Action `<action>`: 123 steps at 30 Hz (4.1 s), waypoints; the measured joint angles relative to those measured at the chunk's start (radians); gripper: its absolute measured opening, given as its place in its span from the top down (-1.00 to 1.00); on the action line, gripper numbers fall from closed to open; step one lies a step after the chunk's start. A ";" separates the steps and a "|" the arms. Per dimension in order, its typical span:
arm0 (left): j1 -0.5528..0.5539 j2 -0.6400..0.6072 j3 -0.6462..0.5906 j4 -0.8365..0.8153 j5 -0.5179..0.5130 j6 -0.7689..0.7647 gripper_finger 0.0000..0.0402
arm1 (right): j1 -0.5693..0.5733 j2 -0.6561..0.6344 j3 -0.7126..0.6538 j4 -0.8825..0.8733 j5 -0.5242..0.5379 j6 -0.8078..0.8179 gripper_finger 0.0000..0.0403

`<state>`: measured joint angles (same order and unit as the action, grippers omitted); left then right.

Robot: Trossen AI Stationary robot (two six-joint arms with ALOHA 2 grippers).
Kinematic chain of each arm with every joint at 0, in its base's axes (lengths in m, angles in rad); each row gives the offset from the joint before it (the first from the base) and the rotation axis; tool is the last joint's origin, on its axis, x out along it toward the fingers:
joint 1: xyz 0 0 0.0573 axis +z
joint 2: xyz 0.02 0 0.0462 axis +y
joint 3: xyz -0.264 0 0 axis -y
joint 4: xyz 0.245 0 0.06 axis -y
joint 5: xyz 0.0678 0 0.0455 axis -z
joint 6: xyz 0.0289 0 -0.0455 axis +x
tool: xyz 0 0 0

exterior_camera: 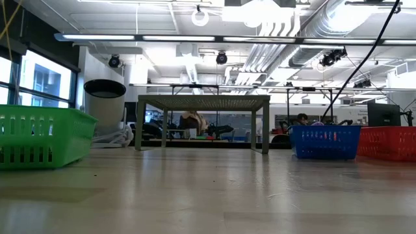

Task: Pick & Place Office Desk Supplies
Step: Put the orange rubber band into the red bin

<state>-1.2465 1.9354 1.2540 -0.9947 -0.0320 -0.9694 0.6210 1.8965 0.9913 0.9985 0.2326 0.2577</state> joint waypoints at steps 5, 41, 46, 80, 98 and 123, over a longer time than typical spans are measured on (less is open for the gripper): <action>0.000 0.000 0.000 0.021 0.026 -0.007 -0.17 | 0.001 0.000 0.000 0.000 -0.001 0.002 0.30; 0.044 -0.066 -0.048 0.125 -0.037 -0.005 1.00 | 0.001 -0.002 0.000 -0.058 -0.029 -0.003 0.30; 0.117 -0.159 -0.018 0.103 -0.135 0.015 1.00 | 0.007 -0.002 0.000 -0.034 -0.065 -0.084 0.30; 0.819 -0.220 0.163 0.613 -0.341 0.837 1.00 | 0.283 -0.163 0.000 -0.611 1.182 -0.288 0.30; 1.069 -0.220 -0.082 1.153 -0.143 0.761 1.00 | 0.259 -0.181 -0.001 -1.289 0.954 0.680 0.30; 0.950 -0.220 -0.147 1.280 -0.655 0.726 1.00 | -0.005 -0.169 -0.001 -1.188 0.886 0.415 0.30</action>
<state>-0.2965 1.7149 1.1070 0.2855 -0.6872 -0.2435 0.6163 1.7279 0.9901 -0.1894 1.1185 0.6724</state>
